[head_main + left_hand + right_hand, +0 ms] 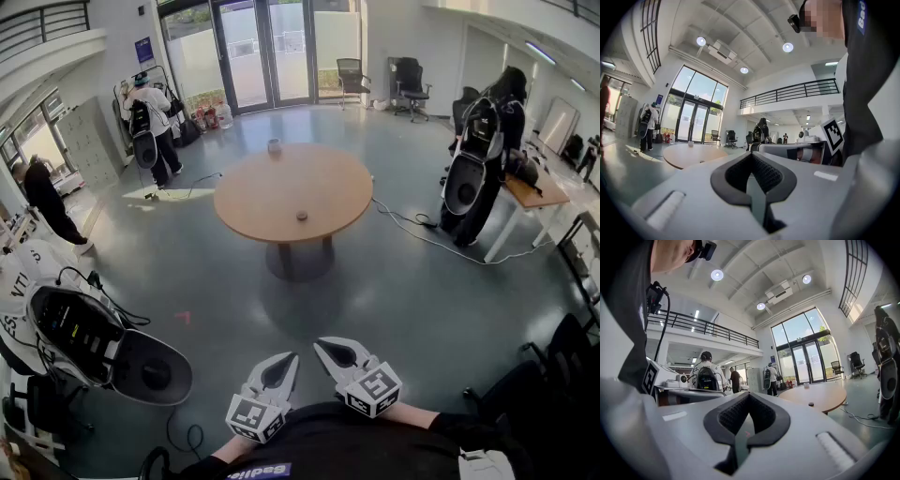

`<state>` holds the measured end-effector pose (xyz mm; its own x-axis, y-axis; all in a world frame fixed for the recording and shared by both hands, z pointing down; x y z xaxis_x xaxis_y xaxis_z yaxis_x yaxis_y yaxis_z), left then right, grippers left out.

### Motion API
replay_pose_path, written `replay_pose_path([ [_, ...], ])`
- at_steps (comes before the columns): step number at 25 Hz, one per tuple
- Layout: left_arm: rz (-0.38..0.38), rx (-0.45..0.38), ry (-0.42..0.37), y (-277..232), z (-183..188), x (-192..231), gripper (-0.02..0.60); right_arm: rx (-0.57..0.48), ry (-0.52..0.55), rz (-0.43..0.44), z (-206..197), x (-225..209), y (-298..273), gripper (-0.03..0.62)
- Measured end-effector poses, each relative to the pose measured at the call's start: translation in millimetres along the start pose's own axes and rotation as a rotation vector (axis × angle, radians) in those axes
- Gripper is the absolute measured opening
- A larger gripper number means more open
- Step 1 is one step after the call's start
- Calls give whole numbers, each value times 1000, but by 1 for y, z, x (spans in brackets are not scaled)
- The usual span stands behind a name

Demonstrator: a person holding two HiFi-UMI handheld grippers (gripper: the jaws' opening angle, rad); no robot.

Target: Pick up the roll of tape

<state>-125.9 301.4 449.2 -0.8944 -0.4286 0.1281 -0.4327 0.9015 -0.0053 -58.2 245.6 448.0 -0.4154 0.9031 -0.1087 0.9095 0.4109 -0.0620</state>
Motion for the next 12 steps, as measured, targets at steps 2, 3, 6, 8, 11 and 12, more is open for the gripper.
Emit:
replay_pose_path([
  [2,-1,2,-1,-1,3,6,12,1,-2,-2,3,0,-6,3],
  [3,-2,2,-1,-1,5,8,12,1,-2,-3,4,-1,-8,3],
  [6,-4,3,0,-1,7,9,12,4,-2,-4,6,0,-9,3],
  [8,-3,8,3,1,9,8,12,6,-4,-4,7,2,-8,3],
  [11,-5,15,9,3,13,6,12,4,-16,1,8,5,-7,3],
  [12,-9,13,10,3,11,6,12,3,-21,0,8,4,-7,3],
])
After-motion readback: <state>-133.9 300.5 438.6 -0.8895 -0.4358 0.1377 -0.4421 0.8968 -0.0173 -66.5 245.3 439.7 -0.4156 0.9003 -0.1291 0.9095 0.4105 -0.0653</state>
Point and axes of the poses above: the fingertips, and each gripper's own axes: y backward along the fingers, x to its left, z out of its top, the point moved 3 cm from there along y, backward along the fingers, and after that the axes turned 6 degrees about -z, right-handed, at the moved point
